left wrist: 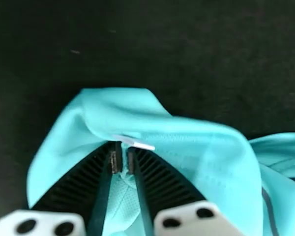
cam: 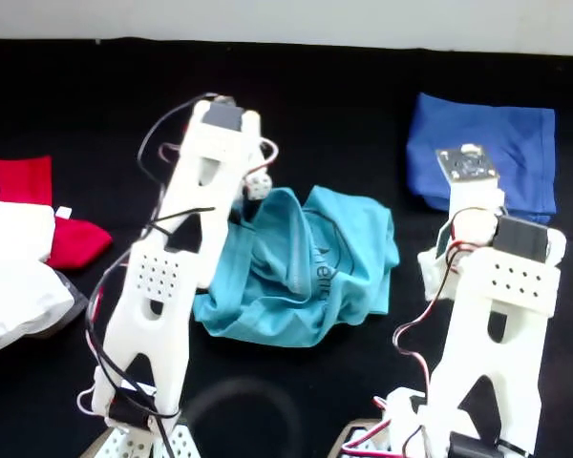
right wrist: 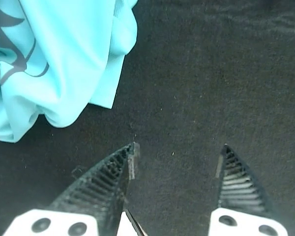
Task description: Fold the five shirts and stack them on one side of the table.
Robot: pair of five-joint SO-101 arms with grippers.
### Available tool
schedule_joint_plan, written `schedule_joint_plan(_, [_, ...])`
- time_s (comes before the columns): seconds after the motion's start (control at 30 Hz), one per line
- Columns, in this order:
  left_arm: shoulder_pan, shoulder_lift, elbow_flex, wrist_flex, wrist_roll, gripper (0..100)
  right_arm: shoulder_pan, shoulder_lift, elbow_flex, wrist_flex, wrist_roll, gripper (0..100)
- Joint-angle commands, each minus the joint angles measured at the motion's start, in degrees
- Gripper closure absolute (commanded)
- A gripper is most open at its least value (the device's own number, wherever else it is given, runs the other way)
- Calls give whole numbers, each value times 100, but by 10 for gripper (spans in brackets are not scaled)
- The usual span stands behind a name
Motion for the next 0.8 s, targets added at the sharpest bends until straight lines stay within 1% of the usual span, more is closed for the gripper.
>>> schedule_joint_plan(0.0, [-365, -549, -154, 176, -185, 991, 48, -215, 101, -57, 62, 753])
schedule_joint_plan(0.1, [-716, -1218, 75, 176, -703, 991, 40, -312, 198, -66, 62, 753])
schedule_joint_plan(0.17, [-1007, -1771, 409, 176, -1178, 991, 40, -365, 242, -163, 26, 753])
schedule_joint_plan(0.3, [-1692, -2967, 1455, 176, -2462, 991, 40, -391, 321, -374, -9, 753])
schedule_joint_plan(0.4, [-2220, -3785, 2413, 176, -3560, 991, -13, -338, 295, -567, -431, 753])
schedule_joint_plan(0.5, [-2677, -4409, 3310, 176, -4316, 991, -470, -330, 286, -725, -730, 753])
schedule_joint_plan(0.6, [-3169, -4769, 4066, 176, -5064, 991, -1191, -189, 198, -919, -1055, 753])
schedule_joint_plan(0.77, [-3987, -4804, 4655, 176, -5969, 991, -1921, 673, -752, -945, -1802, 753])
